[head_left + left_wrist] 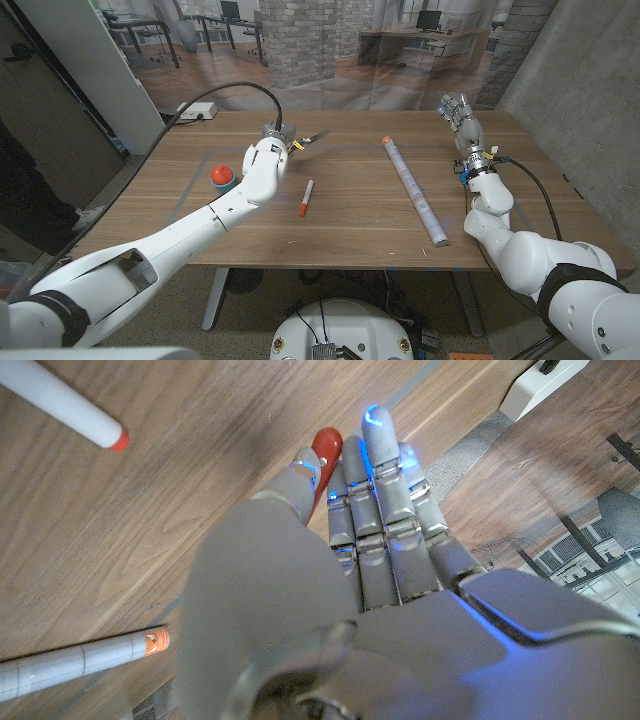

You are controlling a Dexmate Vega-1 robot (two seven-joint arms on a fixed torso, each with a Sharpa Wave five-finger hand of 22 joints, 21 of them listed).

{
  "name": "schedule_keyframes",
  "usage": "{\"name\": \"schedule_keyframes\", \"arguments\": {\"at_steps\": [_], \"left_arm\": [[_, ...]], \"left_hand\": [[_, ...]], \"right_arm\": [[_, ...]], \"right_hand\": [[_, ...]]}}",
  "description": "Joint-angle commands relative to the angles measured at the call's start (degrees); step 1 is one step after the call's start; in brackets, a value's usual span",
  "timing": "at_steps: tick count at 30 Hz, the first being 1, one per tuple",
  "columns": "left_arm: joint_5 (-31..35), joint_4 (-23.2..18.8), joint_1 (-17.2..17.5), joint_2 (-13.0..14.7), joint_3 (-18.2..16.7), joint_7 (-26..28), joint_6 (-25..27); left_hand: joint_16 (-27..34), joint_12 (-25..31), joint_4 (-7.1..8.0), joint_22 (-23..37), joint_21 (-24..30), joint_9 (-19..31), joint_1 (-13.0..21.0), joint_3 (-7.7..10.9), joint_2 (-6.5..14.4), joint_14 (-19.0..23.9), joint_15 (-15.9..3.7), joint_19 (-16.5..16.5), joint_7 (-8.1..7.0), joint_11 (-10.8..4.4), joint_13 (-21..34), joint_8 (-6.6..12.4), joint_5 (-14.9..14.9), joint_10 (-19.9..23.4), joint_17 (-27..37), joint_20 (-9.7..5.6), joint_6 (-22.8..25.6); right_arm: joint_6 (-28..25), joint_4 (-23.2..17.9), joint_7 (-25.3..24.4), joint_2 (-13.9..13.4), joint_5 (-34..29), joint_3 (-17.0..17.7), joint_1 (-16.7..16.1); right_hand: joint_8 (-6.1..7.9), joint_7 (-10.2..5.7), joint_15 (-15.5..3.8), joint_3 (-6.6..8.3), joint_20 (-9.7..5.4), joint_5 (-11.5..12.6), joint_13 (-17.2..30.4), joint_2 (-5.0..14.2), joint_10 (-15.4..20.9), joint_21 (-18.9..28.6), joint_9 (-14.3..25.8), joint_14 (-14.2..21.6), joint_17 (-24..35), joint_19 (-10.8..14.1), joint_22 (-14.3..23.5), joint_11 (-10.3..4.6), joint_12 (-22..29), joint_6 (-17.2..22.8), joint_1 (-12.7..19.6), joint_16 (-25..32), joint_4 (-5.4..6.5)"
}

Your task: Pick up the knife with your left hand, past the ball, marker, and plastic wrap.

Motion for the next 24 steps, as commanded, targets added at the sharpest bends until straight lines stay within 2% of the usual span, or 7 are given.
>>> {"name": "schedule_keyframes", "arguments": {"at_steps": [1,10,16,24], "left_arm": [[-3.2,-1.2,0.7,1.8,-1.9,5.1,-2.1],[-4.2,-2.4,1.3,2.3,-2.8,7.6,-2.4],[-4.8,-3.2,2.0,2.7,-3.3,8.9,-2.5],[-5.3,-3.8,2.4,3.1,-4.0,10.8,-2.9]], "left_hand": [[-0.2,0.2,-0.02,0.1,0.3,0.2,0.7,0.5,0.0,11.4,-13.82,-0.5,-6.16,-10.65,0.3,-0.14,3.1,10.7,0.4,-4.57,8.4],[-0.4,0.2,-0.03,0.1,0.7,0.2,0.6,0.57,-0.1,11.7,-13.86,-0.5,-6.08,-10.93,0.6,-0.39,3.4,10.9,0.7,-4.67,8.5],[-0.5,0.1,0.0,0.1,0.8,0.3,0.6,0.6,-0.1,11.8,-13.85,-0.5,-6.06,-10.6,0.8,-0.5,3.5,10.9,0.9,-4.71,8.5],[-0.6,0.0,0.04,0.1,1.0,0.3,0.5,0.63,-0.1,11.8,-13.94,-0.6,-5.96,-10.54,1.0,-0.7,3.7,11.0,1.2,-4.7,8.5]], "right_arm": [[-1.2,-9.3,-7.3,-1.5,1.9,-7.6,-5.5],[-2.9,-15.0,-12.1,-3.5,2.9,-11.7,-8.7],[-4.2,-18.9,-15.0,-5.1,3.2,-13.8,-10.9],[-5.3,-22.5,-18.3,-6.6,3.4,-16.2,-12.9]], "right_hand": [[-0.14,0.16,-0.2,-0.02,-1.47,0.4,0.2,0.05,0.3,-0.1,0.3,0.2,-0.1,0.4,0.2,-0.43,-0.3,0.4,0.6,-0.1,-0.45],[-0.09,0.14,-0.27,-0.06,-1.47,0.4,0.2,0.06,0.4,-0.1,0.3,0.3,-0.1,0.4,0.2,-0.48,-0.2,0.7,0.6,-0.1,-0.51],[-0.09,0.13,-0.27,-0.07,-1.47,0.5,0.2,0.08,0.4,-0.1,0.3,0.3,-0.1,0.4,0.2,-0.4,-0.3,0.7,0.6,-0.1,-0.54],[-0.11,0.13,-0.31,-0.11,-1.55,0.5,0.2,0.07,0.4,-0.1,0.3,0.3,-0.1,0.4,0.2,-0.37,-0.2,0.8,0.6,-0.1,-0.58]]}}
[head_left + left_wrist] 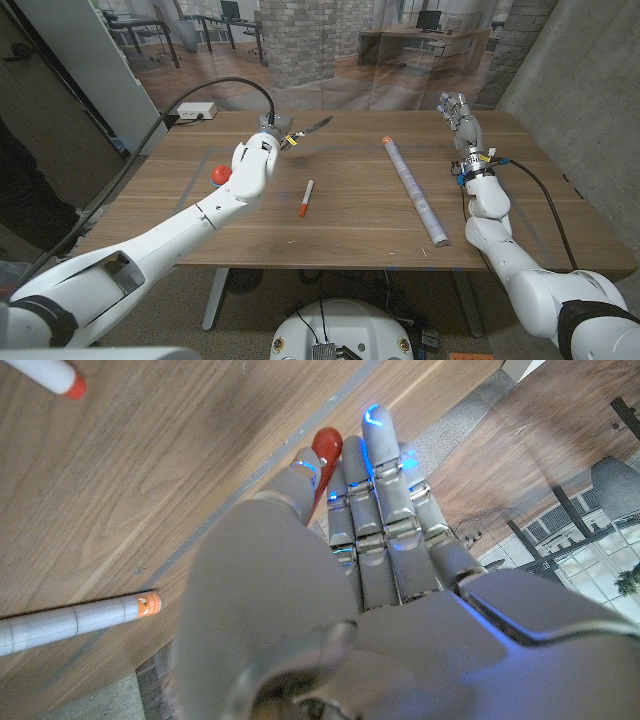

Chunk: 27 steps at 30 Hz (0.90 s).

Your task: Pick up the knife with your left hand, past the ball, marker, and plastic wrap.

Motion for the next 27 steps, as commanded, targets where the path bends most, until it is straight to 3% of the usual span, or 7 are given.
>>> {"name": "schedule_keyframes", "arguments": {"at_steps": [1,27], "left_arm": [[-1.1,-1.1,0.8,0.7,-1.1,2.9,-0.6],[-7.6,2.8,-1.6,1.6,-2.2,10.8,-6.7]], "left_hand": [[-0.1,0.2,0.03,0.1,0.4,0.2,0.5,0.62,-0.1,11.8,-13.92,-0.2,-5.99,-10.7,0.4,-0.13,3.7,10.8,0.3,-4.88,8.6],[-0.7,-0.1,0.04,0.0,1.1,0.3,0.3,0.81,-0.2,12.1,-13.95,-0.4,-5.96,-10.72,1.2,-0.72,4.4,11.0,1.1,-4.98,8.7]], "right_arm": [[-1.9,-6.4,-5.6,-2.5,0.4,-4.2,-3.6],[-5.9,-14.1,-17.3,-5.3,-3.2,-8.8,-7.7]], "right_hand": [[-0.11,-0.22,-0.32,0.12,-1.55,0.3,0.2,0.07,0.1,-0.1,0.3,0.3,-0.1,0.4,0.2,-0.08,-0.2,0.4,0.6,-0.1,-0.35],[-0.14,-0.11,-0.38,-0.01,-1.61,0.4,0.2,0.06,0.3,-0.1,0.3,0.4,-0.1,0.4,0.2,-0.2,-0.2,0.6,0.6,-0.1,-0.48]]}}
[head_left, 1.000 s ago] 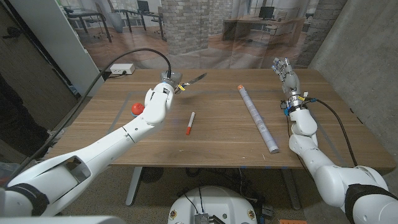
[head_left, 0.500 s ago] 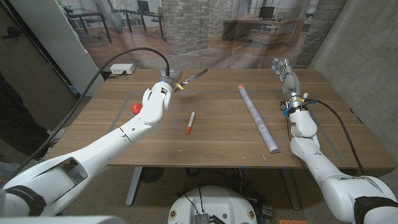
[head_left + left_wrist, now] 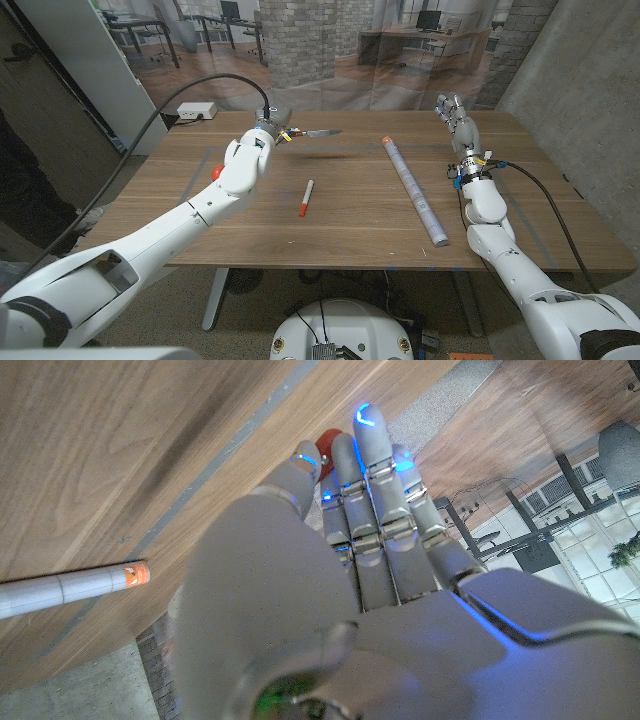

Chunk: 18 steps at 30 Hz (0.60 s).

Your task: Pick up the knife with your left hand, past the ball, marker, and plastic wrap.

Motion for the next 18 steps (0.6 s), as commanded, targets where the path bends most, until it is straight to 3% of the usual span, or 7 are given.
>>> {"name": "schedule_keyframes", "arguments": {"at_steps": [1,10,18], "left_arm": [[-2.9,2.2,-1.6,0.4,-0.1,3.3,-2.9],[-5.3,3.9,-2.3,1.3,-0.7,6.9,-5.4],[-8.7,6.3,-3.3,2.4,-1.2,10.6,-10.0]], "left_hand": [[-0.3,-0.3,0.13,0.0,0.3,0.5,-0.1,0.59,0.7,9.4,-11.24,-0.4,-4.11,-8.13,0.3,0.32,4.3,8.3,0.2,-4.96,6.3],[-0.5,-0.4,0.16,0.0,0.6,0.5,-0.1,0.67,0.7,9.3,-11.23,-0.5,-4.13,-8.08,0.6,0.13,4.5,8.3,0.5,-5.01,6.3],[-0.6,-0.5,0.12,0.0,0.8,0.5,-0.1,0.71,0.6,9.5,-11.23,-0.5,-4.18,-8.22,0.8,0.01,4.6,8.5,0.7,-5.02,6.5]], "right_arm": [[-2.0,-3.6,-6.0,-1.3,-2.1,-1.8,-1.9],[-4.4,-7.8,-10.5,-2.1,-4.4,-2.8,-3.4],[-8.5,-15.7,-17.9,-3.2,-8.9,-2.8,-7.6]], "right_hand": [[-0.14,-0.12,-0.4,0.16,-1.61,0.4,0.2,0.06,0.3,-0.1,0.3,0.4,-0.1,0.4,0.2,-0.24,-0.2,0.7,0.6,-0.1,-0.31],[-0.16,-0.13,-0.43,0.11,-1.72,0.4,0.2,0.06,0.3,-0.1,0.3,0.4,-0.1,0.4,0.2,-0.17,-0.3,0.7,0.6,-0.1,-0.35],[-0.15,-0.12,-0.4,0.06,-1.75,0.5,0.2,0.06,0.3,-0.1,0.3,0.4,-0.1,0.4,0.2,-0.03,-0.3,0.8,0.5,-0.1,-0.37]]}}
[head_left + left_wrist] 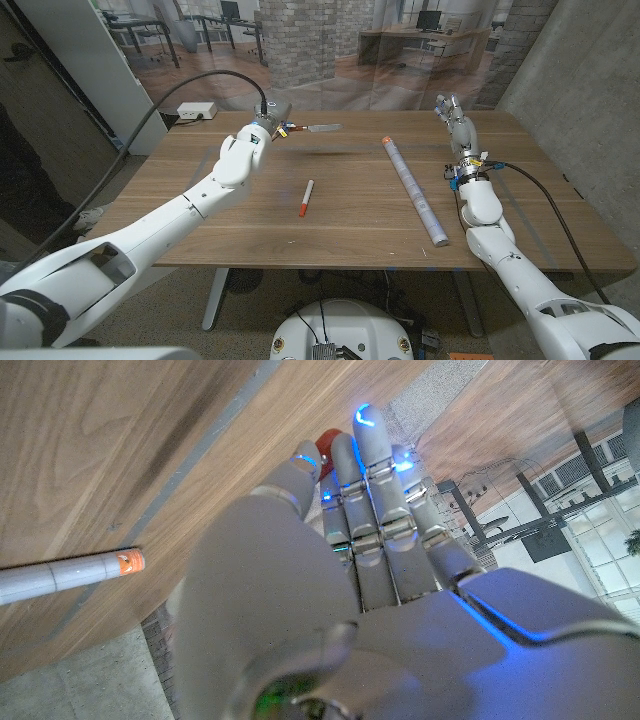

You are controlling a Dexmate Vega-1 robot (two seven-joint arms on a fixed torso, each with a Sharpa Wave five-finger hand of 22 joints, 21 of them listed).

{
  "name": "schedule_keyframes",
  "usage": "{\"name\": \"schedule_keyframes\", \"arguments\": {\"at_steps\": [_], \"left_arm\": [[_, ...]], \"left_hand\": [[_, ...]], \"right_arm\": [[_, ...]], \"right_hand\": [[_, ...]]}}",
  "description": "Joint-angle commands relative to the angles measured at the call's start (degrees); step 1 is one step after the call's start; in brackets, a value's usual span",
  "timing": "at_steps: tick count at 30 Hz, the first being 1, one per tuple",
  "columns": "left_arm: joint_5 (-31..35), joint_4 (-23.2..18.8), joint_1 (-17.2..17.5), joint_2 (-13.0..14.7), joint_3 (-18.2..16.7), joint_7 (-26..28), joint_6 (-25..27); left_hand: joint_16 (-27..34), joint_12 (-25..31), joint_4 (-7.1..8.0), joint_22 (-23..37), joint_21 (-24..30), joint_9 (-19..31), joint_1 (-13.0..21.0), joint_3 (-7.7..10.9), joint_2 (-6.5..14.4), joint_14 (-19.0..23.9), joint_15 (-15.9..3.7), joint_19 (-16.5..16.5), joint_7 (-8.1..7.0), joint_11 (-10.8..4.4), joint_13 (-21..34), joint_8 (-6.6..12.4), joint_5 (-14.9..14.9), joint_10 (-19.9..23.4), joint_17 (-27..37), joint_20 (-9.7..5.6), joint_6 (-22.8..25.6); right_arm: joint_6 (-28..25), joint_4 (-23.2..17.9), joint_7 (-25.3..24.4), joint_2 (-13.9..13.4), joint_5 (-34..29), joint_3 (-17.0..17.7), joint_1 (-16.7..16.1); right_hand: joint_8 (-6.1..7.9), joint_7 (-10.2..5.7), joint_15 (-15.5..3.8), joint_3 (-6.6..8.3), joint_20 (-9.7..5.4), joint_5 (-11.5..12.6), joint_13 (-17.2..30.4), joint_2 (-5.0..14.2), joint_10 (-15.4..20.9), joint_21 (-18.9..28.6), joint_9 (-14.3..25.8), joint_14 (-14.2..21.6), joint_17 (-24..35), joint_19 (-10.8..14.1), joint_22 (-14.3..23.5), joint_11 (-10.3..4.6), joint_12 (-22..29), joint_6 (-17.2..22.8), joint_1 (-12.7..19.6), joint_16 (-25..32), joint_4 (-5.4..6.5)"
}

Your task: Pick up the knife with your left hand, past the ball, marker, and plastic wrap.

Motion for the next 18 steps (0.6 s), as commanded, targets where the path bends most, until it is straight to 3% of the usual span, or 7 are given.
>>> {"name": "schedule_keyframes", "arguments": {"at_steps": [1,11,18], "left_arm": [[-4.7,3.5,-1.5,1.4,-0.8,5.4,-5.9],[-9.0,8.5,-3.2,2.3,-0.8,9.7,-12.6],[-9.5,12.1,-4.9,1.8,0.7,10.5,-14.6]], "left_hand": [[-0.4,-0.1,0.11,0.2,0.3,0.5,0.0,0.72,0.4,9.5,-11.22,-0.3,-4.09,-8.19,0.3,-0.01,4.6,8.5,0.2,-4.94,6.4],[-0.7,-0.3,0.1,0.2,0.5,0.5,0.0,0.79,0.3,9.6,-11.17,-0.4,-4.02,-8.18,0.5,-0.18,4.7,8.5,0.4,-4.93,6.4],[-0.8,-0.5,0.15,0.2,0.7,0.6,-0.1,0.8,0.3,9.6,-11.15,-0.5,-4.1,-8.27,0.6,-0.38,4.8,8.6,0.7,-5.01,6.2]], "right_arm": [[-5.7,-9.8,-10.2,-1.6,-5.8,-0.6,-4.9],[-12.8,-20.4,-17.5,-2.2,-10.4,-1.3,-10.7],[-13.3,-21.7,-20.1,-2.2,-11.2,-2.1,-11.5]], "right_hand": [[-0.16,0.18,-0.42,0.13,-1.77,0.3,0.2,0.06,0.3,-0.1,0.3,0.4,-0.1,0.4,0.2,-0.12,-0.3,0.5,0.5,-0.1,-0.31],[-0.18,0.22,-0.47,0.09,-1.8,0.3,0.2,0.08,0.3,-0.1,0.3,0.4,-0.1,0.4,0.2,-0.13,-0.3,0.5,0.5,-0.1,-0.34],[-0.25,0.18,-0.65,0.07,-1.96,0.3,0.2,0.14,0.1,-0.1,0.3,0.4,-0.1,0.4,0.2,-0.38,-0.4,0.3,0.5,-0.1,-0.38]]}}
